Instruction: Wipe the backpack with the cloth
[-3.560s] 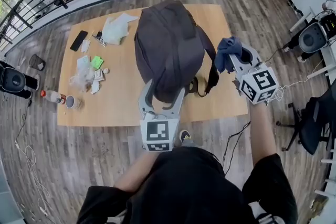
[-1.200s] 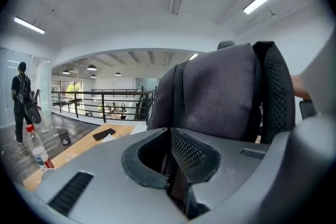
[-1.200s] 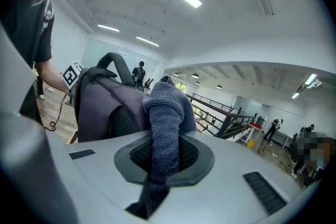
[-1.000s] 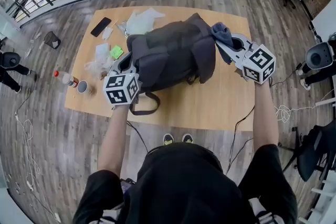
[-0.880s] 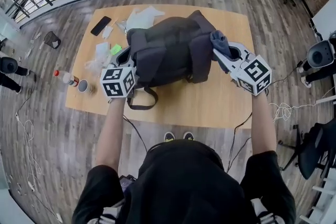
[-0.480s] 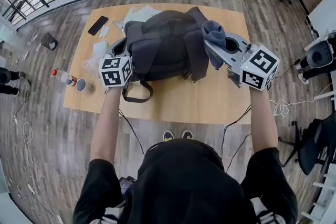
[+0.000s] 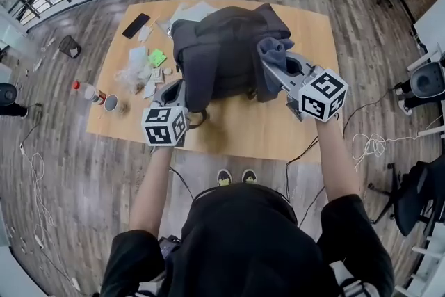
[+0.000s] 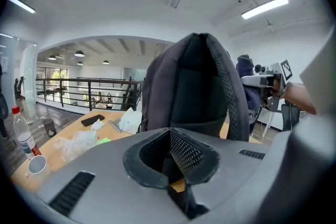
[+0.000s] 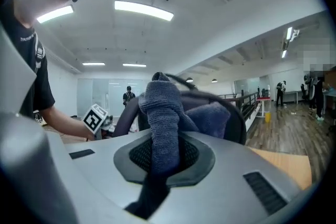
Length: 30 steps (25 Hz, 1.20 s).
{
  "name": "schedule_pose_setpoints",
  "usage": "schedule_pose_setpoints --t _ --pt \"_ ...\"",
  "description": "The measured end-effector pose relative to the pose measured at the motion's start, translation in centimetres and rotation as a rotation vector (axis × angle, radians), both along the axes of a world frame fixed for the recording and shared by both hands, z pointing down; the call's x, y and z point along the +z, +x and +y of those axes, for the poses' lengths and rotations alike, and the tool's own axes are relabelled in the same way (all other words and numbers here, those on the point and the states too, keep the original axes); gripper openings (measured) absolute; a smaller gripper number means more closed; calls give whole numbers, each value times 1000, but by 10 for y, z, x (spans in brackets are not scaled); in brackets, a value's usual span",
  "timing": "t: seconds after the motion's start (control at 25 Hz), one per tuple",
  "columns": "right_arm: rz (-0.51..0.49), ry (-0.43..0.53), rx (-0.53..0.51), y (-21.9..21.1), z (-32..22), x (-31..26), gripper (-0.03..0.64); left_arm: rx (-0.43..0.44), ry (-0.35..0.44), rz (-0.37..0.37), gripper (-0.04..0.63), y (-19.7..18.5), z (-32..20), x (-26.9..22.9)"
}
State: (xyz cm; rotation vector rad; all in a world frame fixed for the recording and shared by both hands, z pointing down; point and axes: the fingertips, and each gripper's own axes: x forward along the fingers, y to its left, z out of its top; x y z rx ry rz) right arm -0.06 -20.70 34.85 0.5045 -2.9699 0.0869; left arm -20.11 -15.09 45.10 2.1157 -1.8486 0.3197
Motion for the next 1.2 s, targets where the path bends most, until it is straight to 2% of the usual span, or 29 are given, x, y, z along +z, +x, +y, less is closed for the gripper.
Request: schedule_pose_setpoints --t 0.28,0.4,0.48,0.56,0.68,0.72,0.8,0.88,0.96,1.0,1.04,1.2 --pt "377 -96 19 15 -9 165 37 68 -165 9 18 40 31 70" --pt "464 -59 -18 13 -4 178 37 64 -222 37 18 54 47 96" --pt "437 17 -63 4 4 142 37 47 -258 39 18 56 57 111" --pt "353 141 -84 -6 11 76 37 26 -272 34 18 54 64 118" --pt "197 317 -22 -13 4 -40 37 -2 -250 23 18 45 66 112" --pt "178 369 14 -14 -4 -67 37 -21 -236 22 18 40 65 106" --pt "204 448 61 -18 -21 -87 37 -77 -200 39 18 27 65 89" --pt "181 433 72 -18 -27 -79 37 -128 -157 74 18 19 66 71" --pt "58 332 78 -8 -21 -66 37 -150 -115 105 18 17 67 53" --pt "19 276 75 -2 -17 -54 37 -152 -96 114 18 18 67 46" --pt "19 235 67 2 -13 -37 37 -153 -80 118 18 18 67 39" --pt "221 182 52 9 -10 68 37 -154 -62 123 18 19 65 32"
